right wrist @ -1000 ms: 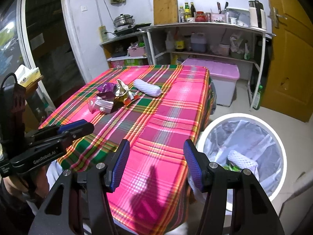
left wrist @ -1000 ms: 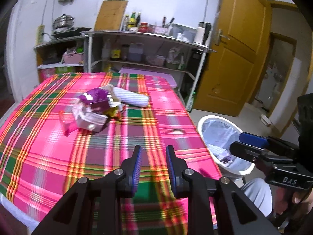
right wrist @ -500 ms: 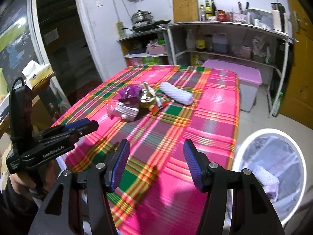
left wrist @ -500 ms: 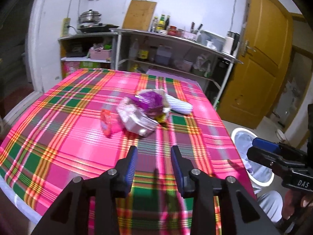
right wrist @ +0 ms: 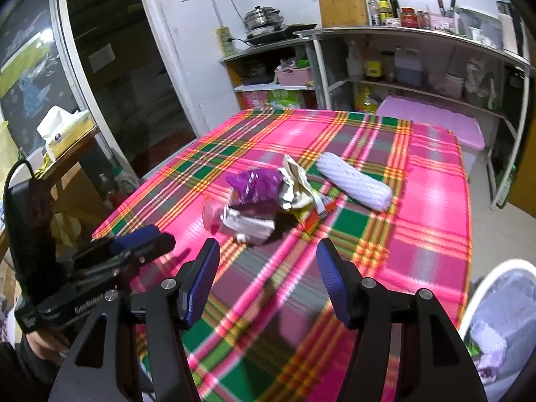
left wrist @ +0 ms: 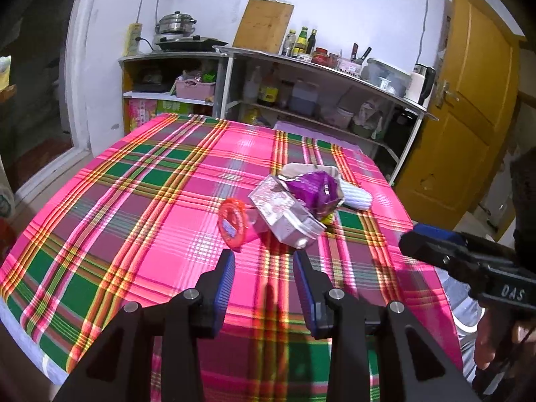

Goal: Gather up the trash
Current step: 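Grasp the purple bag with the right gripper, then grasp the clear plastic cup with the left gripper while the right gripper holds the purple bag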

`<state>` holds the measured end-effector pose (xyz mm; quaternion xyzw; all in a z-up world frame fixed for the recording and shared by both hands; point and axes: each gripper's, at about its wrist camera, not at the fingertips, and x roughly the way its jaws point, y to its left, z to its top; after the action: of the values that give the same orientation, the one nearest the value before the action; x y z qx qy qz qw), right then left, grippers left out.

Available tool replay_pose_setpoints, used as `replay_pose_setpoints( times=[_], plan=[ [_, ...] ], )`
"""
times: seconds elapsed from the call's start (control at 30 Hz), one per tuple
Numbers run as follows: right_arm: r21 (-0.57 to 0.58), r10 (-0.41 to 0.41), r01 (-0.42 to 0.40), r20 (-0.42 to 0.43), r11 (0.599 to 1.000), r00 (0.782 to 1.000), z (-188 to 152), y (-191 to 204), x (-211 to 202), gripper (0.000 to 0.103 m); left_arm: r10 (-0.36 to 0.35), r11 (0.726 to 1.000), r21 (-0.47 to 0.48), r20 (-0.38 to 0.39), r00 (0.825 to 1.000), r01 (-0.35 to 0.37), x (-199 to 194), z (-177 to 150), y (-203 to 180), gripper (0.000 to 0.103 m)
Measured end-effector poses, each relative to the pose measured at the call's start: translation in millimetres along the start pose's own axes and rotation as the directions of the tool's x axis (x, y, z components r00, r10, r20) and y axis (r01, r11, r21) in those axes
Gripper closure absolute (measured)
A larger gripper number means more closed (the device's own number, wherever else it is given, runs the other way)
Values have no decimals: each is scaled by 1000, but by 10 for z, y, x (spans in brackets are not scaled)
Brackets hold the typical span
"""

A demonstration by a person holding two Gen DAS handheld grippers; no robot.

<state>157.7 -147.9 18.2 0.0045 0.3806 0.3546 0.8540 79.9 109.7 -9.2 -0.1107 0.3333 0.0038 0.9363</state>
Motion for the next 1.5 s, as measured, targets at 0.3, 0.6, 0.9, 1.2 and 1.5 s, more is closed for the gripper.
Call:
replay_pose_setpoints(
  times=[0.3,0.6,0.9,1.2,1.5],
  plan=[
    [9,18,-17,-34,1000,999,300,18,467,42,5,1000,-30,-3,1000,-5,131,104,213,66],
    [30,28,-25,-87,999,996,407,7,789,44,-10,999,-45,-1,1000,10,246,217,369,53],
    [63,43,-38,-87,997,995,317,-79,724,62,-53,998,-38,-26,998,52,466,303,413,46],
    [99,49,-43,-63,994,997,186,-192,484,62,-74,996,-46,-89,993,70,807,362,416,46],
    [113,34,-27,-60,993,998,109,-304,403,62,-112,994,-28,-141,984,109,1030,371,335,46]
  ],
)
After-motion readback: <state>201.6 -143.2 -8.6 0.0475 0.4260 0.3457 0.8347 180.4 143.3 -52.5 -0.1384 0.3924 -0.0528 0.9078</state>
